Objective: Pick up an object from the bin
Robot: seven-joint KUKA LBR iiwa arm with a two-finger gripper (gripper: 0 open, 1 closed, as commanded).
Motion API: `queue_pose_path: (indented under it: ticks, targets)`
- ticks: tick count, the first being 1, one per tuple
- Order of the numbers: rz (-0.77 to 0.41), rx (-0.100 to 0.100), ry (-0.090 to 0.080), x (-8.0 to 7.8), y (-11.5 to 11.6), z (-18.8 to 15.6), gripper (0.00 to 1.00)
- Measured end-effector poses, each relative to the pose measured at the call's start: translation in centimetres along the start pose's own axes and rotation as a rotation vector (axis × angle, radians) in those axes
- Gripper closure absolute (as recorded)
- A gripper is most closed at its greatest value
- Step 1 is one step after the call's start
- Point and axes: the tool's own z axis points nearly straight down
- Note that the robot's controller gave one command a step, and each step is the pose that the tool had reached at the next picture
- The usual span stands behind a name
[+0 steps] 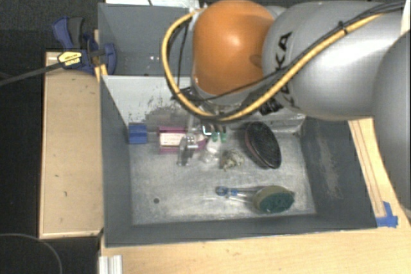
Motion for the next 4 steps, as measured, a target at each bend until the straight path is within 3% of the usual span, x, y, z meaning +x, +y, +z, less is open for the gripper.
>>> queue_pose_path:
  ticks: [1, 2, 3, 4]
  targets:
    - [0.082, -0.008, -0.029, -3.4, -8.5, 12.7, 0.0]
    - [0.079, -0.004, -0.015, -2.9, -4.6, 11.3, 0.0]
    - [0.182, -0.003, -0.014, -3.5, -5.2, 11.7, 0.0]
    - [0.266, -0.004, -0.012, -3.5, -4.6, 14.8, 0.0]
